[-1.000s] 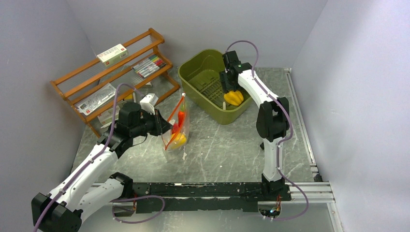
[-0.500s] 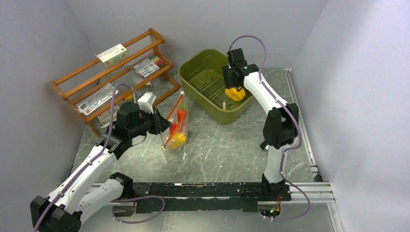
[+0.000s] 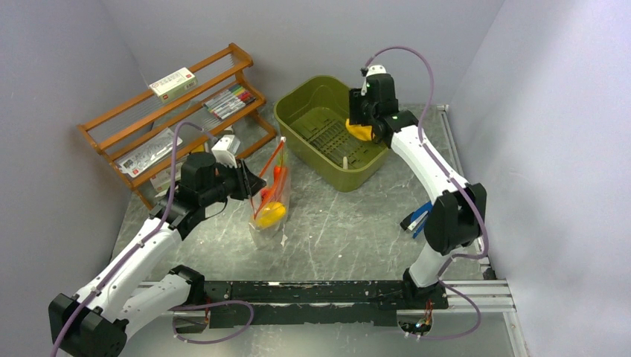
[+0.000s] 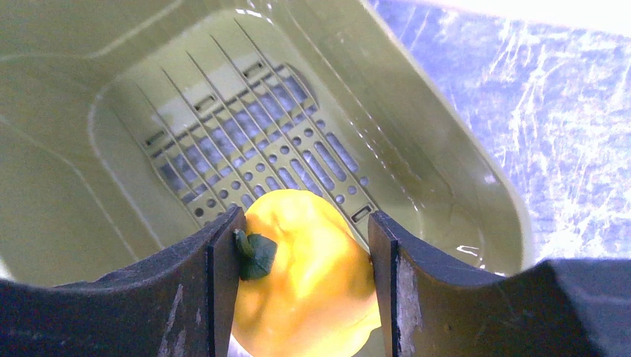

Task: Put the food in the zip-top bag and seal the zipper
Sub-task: Pick up the fake vegetable at the center of the board, then place the fake vegetable in the zipper food storage bag.

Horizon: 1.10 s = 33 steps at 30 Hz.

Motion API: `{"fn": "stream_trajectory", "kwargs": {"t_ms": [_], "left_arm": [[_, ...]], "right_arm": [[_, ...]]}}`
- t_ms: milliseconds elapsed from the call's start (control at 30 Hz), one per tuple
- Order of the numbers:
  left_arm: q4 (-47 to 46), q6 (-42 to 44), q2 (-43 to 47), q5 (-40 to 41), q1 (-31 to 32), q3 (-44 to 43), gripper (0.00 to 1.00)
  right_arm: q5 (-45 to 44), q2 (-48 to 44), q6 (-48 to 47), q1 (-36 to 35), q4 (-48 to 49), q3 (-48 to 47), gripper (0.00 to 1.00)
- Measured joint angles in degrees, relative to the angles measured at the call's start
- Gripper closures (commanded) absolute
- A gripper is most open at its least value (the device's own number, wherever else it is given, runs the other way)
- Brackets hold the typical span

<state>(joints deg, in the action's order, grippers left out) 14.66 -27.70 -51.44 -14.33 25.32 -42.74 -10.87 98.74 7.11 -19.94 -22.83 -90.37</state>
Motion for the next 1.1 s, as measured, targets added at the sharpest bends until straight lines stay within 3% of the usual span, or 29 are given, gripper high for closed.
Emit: {"fn": "stream_trajectory", "kwargs": {"t_ms": [67,200,567,1100], "left_arm": [[-0.24,0.0,-0.7,-0.02,0.0,-0.09,0.79],[-0.2,-0.04,-2.29,-0.02,0.0,-0.76,0.93],[-2.25,-0.39,-2.36,-1.42,0.0,-2.25,0.93],[-5.07,-2.69,-3.23,-2.86,0.0,-2.08,0.93]], "right_arm": [[0.46,-2.58,0.44,0.02,0.37,0.22,0.52],[2.89,-7.65,2.16,0.02,1.53,0.85,0.52],[14.67,-16.22,13.09,-3.08,7.39,6.49,0.53],[18.78,-20.06,30.34,-20.55,26.23,18.56,0.54]]}}
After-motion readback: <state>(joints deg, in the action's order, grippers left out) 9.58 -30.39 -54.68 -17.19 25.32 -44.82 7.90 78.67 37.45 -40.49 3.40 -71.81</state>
